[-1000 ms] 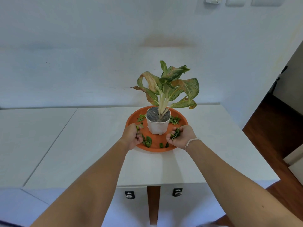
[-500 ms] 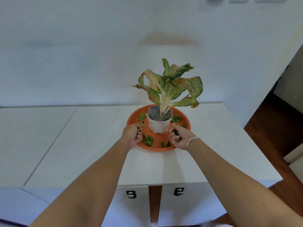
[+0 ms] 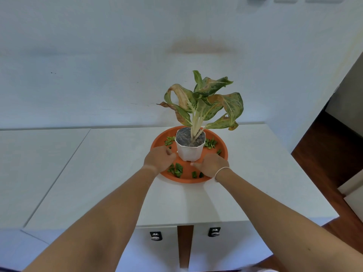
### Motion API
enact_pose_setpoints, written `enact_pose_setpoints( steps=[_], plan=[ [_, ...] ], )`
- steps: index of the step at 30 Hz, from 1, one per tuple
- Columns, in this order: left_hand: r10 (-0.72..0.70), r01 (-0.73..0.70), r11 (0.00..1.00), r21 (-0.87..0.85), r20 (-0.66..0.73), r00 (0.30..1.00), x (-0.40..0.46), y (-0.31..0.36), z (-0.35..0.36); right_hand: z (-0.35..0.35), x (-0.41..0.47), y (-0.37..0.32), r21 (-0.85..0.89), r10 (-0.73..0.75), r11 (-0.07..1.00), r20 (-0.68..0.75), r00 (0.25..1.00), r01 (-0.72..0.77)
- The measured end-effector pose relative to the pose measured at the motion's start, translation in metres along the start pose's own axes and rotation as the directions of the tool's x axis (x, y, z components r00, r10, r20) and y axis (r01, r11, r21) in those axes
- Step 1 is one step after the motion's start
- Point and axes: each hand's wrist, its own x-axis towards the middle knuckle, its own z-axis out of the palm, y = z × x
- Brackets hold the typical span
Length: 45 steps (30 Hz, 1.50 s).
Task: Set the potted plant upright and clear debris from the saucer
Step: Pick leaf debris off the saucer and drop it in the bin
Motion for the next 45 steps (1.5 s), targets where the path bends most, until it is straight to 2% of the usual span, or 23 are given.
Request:
enact_pose_setpoints(
  steps=[3, 6, 10, 18, 21, 26, 31, 35, 37, 40, 43, 45],
  plan=[
    [0.063, -0.102, 0.937, 0.335, 0.126, 0.99, 0.002, -0.001, 0.002, 0.002, -0.003, -0.003, -0.171, -0.025, 0.985, -0.029, 0.999, 0.02],
    [0.043, -0.135, 0.86, 0.491, 0.194, 0.98, 0.003, 0.001, 0.005, 0.001, -0.005, -0.005, -0.255, -0.019, 0.967, 0.015, 1.0, 0.022],
    [0.017, -0.135, 0.834, 0.535, 0.22, 0.975, 0.0, 0.001, 0.008, 0.004, -0.002, -0.007, -0.338, -0.039, 0.939, 0.058, 0.998, 0.057],
    [0.092, -0.18, 0.843, 0.507, 0.194, 0.977, 0.002, -0.001, 0.014, 0.006, 0.001, -0.01, -0.39, -0.061, 0.915, 0.125, 0.99, 0.106],
    [0.126, -0.194, 0.844, 0.5, 0.166, 0.978, -0.001, -0.002, 0.015, 0.001, -0.002, -0.011, -0.33, -0.068, 0.936, 0.176, 0.982, 0.124],
    [0.148, -0.2, 0.837, 0.509, 0.14, 0.979, -0.003, -0.008, 0.016, 0.001, 0.001, -0.006, -0.246, -0.058, 0.964, 0.173, 0.983, 0.1],
    [0.144, -0.181, 0.871, 0.456, 0.115, 0.983, -0.001, -0.01, 0.012, -0.004, 0.0, -0.001, 0.088, -0.075, 0.994, 0.139, 0.987, 0.063],
    [0.108, -0.14, 0.881, 0.452, 0.097, 0.989, -0.001, -0.015, 0.006, -0.007, -0.002, -0.001, 0.292, -0.065, 0.956, 0.165, 0.984, 0.014],
    [0.089, -0.124, 0.881, 0.457, 0.099, 0.991, 0.0, -0.017, 0.003, -0.008, -0.001, -0.002, 0.395, -0.015, 0.916, 0.223, 0.975, -0.076],
    [0.059, -0.109, 0.886, 0.452, 0.123, 0.991, 0.0, -0.016, 0.001, -0.011, -0.003, -0.005, 0.439, 0.037, 0.878, 0.329, 0.944, -0.188],
    [0.016, -0.089, 0.882, 0.463, 0.159, 0.987, 0.0, -0.014, 0.001, -0.011, 0.0, -0.007, 0.477, 0.041, 0.85, 0.366, 0.93, -0.225],
    [0.005, -0.096, 0.861, 0.5, 0.179, 0.984, 0.001, -0.013, 0.0, -0.01, 0.001, -0.008, 0.553, 0.033, 0.792, 0.384, 0.923, -0.259]
  ],
)
